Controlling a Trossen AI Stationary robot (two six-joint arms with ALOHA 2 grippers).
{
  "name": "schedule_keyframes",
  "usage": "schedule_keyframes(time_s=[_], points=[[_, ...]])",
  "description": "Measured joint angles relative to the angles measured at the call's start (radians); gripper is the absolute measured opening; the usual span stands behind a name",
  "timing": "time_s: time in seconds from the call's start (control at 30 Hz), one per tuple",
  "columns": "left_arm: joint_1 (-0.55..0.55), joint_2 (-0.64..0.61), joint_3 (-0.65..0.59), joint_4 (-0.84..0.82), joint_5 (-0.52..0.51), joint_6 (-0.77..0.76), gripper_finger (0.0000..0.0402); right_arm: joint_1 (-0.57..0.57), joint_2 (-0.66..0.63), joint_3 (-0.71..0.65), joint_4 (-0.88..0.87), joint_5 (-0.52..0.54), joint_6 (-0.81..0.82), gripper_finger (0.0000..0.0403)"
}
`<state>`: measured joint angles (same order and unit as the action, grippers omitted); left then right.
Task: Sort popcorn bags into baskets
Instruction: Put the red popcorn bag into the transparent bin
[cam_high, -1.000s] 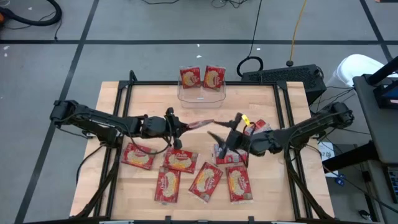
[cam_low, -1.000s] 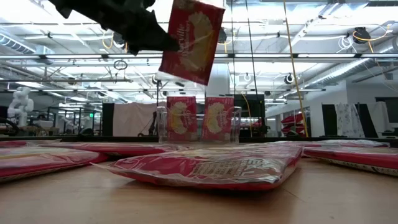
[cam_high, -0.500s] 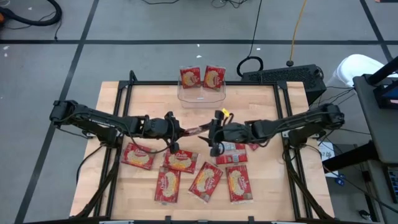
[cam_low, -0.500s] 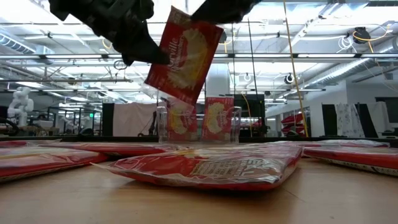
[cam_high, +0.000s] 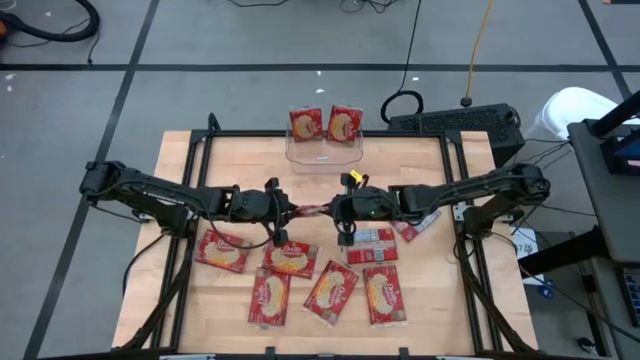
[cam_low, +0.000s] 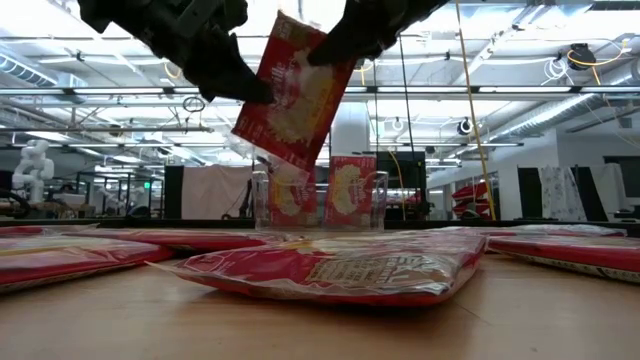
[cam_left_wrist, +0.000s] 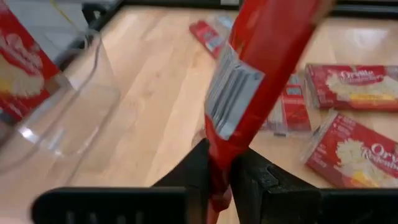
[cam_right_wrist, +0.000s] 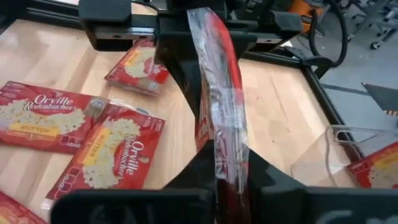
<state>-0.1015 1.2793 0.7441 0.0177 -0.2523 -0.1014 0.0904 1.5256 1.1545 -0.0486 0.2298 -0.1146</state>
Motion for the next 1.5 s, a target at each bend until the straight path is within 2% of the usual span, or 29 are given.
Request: schedule_keyframes(time_s=[0.07, 0.27, 0.43, 0.6, 0.8, 0.93, 1.1, 1.27, 1.5], points=[[-0.021, 0.000, 0.000, 0.034, -0.049, 0.016, 0.0096, -0.003, -0.008, 0.000, -0.008, -0.003, -0.003, 0.0012], [-0.078, -0.045, 0.000, 0.070, -0.348, 0.018, 0.0219, -0.017, -0.100, -0.011, -0.123, -0.049, 0.027, 0.0011], [-0.095, -0.160, 0.002, 0.104, -0.365, 0.023, 0.0281, -0.018, -0.225, -0.130, -0.024, -0.052, 0.043, 0.0007], [-0.111, -0.239, 0.001, 0.140, -0.376, 0.085, 0.0284, -0.019, -0.306, -0.343, 0.442, -0.056, 0.036, 0.0011], [-0.117, -0.251, -0.008, 0.277, -0.374, 0.182, 0.0247, -0.024, -0.266, -0.526, 1.062, -0.088, 0.006, 0.0010], [-0.105, -0.252, -0.008, 0.385, -0.320, 0.233, 0.0229, -0.040, -0.239, -0.587, 1.305, -0.105, -0.016, 0.0010], [-0.039, -0.244, -0.008, 0.501, -0.132, 0.253, 0.0231, -0.082, -0.230, -0.594, 1.492, -0.227, -0.028, 0.0009], [0.034, -0.154, -0.008, 0.727, 0.109, 0.232, 0.0260, -0.126, -0.229, -0.593, 1.531, -0.314, -0.016, 0.0009], [0.103, 0.015, 0.004, 0.936, 0.222, 0.203, 0.0291, -0.137, -0.204, -0.593, 1.541, -0.314, 0.015, 0.0009]])
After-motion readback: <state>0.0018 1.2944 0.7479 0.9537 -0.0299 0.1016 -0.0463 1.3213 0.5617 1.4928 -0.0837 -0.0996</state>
